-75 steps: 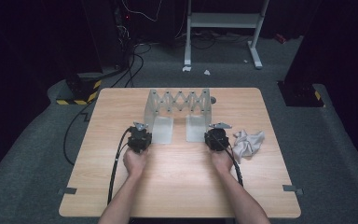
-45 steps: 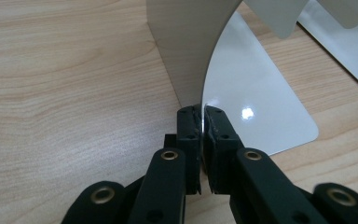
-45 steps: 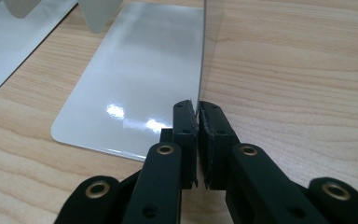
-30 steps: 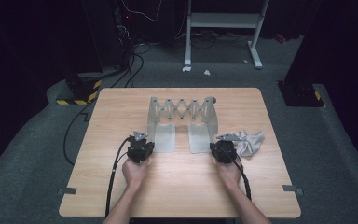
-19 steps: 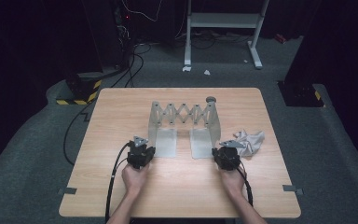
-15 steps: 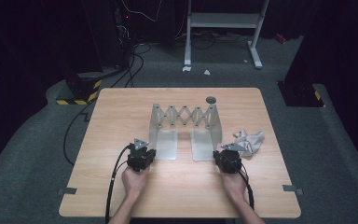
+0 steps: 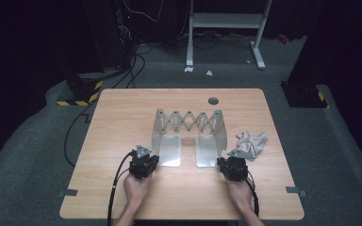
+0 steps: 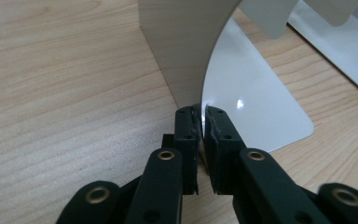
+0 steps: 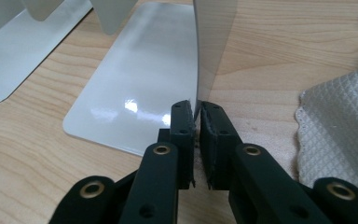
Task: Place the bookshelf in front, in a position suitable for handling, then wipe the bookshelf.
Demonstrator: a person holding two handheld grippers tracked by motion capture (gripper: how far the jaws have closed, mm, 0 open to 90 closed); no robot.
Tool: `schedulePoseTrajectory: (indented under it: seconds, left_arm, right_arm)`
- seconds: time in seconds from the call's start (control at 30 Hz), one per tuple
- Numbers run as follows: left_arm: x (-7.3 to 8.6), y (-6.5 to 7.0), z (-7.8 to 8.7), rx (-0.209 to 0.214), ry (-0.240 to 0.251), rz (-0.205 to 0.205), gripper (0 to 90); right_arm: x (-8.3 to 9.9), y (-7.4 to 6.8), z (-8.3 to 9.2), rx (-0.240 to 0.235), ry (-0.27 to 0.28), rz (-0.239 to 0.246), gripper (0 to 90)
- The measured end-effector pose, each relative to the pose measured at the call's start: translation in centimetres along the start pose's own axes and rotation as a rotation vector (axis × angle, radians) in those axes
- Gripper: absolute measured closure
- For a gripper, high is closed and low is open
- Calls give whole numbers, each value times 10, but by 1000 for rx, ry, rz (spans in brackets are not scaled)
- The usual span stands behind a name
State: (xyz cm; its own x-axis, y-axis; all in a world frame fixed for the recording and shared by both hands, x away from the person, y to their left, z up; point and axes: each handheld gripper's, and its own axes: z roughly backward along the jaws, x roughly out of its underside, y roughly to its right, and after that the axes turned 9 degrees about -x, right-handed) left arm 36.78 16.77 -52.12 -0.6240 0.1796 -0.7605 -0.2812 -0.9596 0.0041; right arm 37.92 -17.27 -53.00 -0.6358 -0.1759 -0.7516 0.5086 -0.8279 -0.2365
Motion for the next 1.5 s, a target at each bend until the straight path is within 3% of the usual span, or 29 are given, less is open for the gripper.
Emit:
schedulePoseTrajectory:
  seconds: [0.03, 0.2, 0.27, 0.37, 0.6, 0.87, 1.13, 1.33, 1.5]
  left_arm:
    - [0, 1, 0, -4, 2, -14, 826]
    - [-1, 3, -4, -16, -1, -32, 618]
    - [-2, 3, -5, -18, 3, -31, 562]
    - [-4, 3, -7, -37, 12, -39, 472]
    - [-3, -1, -10, -68, 34, -49, 432]
    - [1, -1, -15, -91, 11, -80, 414]
    - [1, -1, -16, -94, 8, -75, 392]
    - [1, -1, -16, -95, 7, -73, 384]
    - [1, -2, -16, -87, 7, -72, 401]
  right_arm:
    - [0, 0, 0, 0, 0, 0, 754]
    - [5, 8, 10, -20, 22, -9, 642]
    - [7, 13, 15, -6, 24, -7, 607]
    - [10, 26, 24, 50, 10, 13, 577]
    - [13, 41, 34, 116, -8, 45, 525]
    - [16, 46, 43, 92, 5, 46, 496]
    - [8, 59, 61, 61, 79, 28, 379]
    - [-10, 72, 70, 113, 89, 37, 381]
    - [-26, 85, 64, 179, 71, 50, 377]
